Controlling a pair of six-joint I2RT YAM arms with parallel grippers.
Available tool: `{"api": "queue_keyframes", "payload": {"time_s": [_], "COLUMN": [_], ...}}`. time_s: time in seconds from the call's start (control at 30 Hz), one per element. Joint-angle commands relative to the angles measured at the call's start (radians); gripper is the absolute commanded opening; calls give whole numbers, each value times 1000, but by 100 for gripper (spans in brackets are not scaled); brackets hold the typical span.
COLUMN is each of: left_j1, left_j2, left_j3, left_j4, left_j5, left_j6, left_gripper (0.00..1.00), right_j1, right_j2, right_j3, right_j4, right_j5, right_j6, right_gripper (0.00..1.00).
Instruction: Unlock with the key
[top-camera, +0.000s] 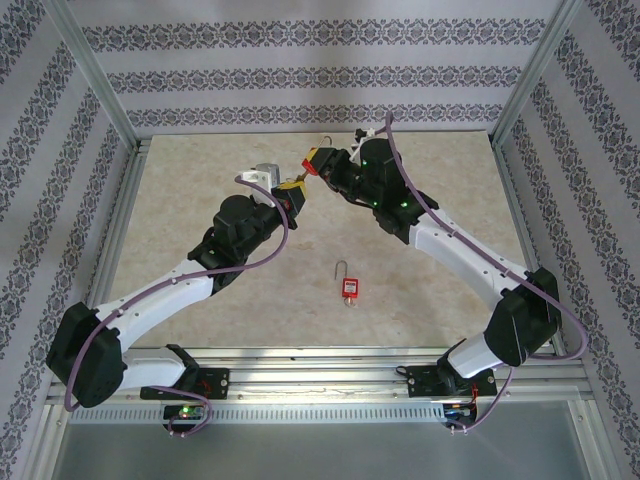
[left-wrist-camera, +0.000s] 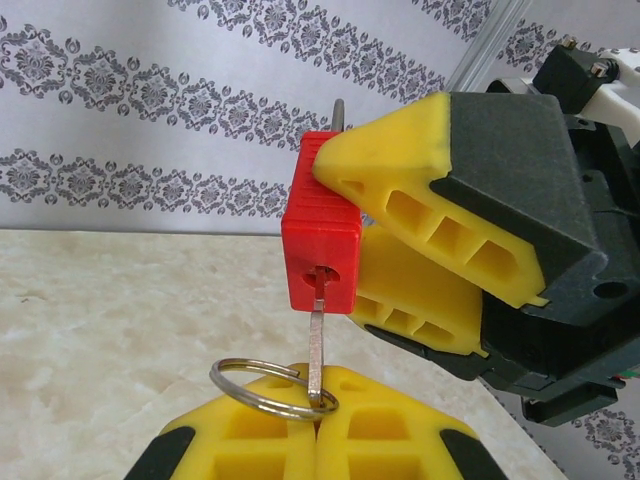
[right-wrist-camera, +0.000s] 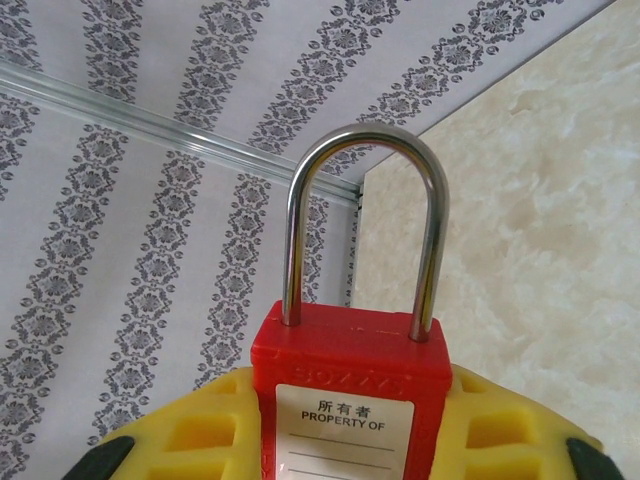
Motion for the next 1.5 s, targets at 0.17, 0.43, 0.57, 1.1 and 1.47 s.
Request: {"api": "queue_keyframes", "payload": {"time_s": [0.17, 0.43, 0.57, 1.1, 1.47], "left_j1": [16, -62, -72, -69, -48], "left_j2": [28, 97, 128, 157, 228], "left_j3": [28, 45, 52, 68, 84], "left_j4": [137, 167, 162, 255, 402], "left_j5": [-21, -135, -166, -89, 47], "left_j6": [-38, 68, 122, 107, 35], "left_gripper": [0, 0, 0, 0, 0], "right_j1": [69, 122, 135, 174, 179], "right_j2": [-45, -53, -43, 19, -3], "right_j3": [-58, -73, -54, -43, -24], "right_j4": [33, 42, 16, 80, 41], "right_j5": [-54, 12, 15, -63, -73], "right_j6": [42, 87, 80, 68, 40], "right_gripper": [0, 0, 0, 0, 0]}}
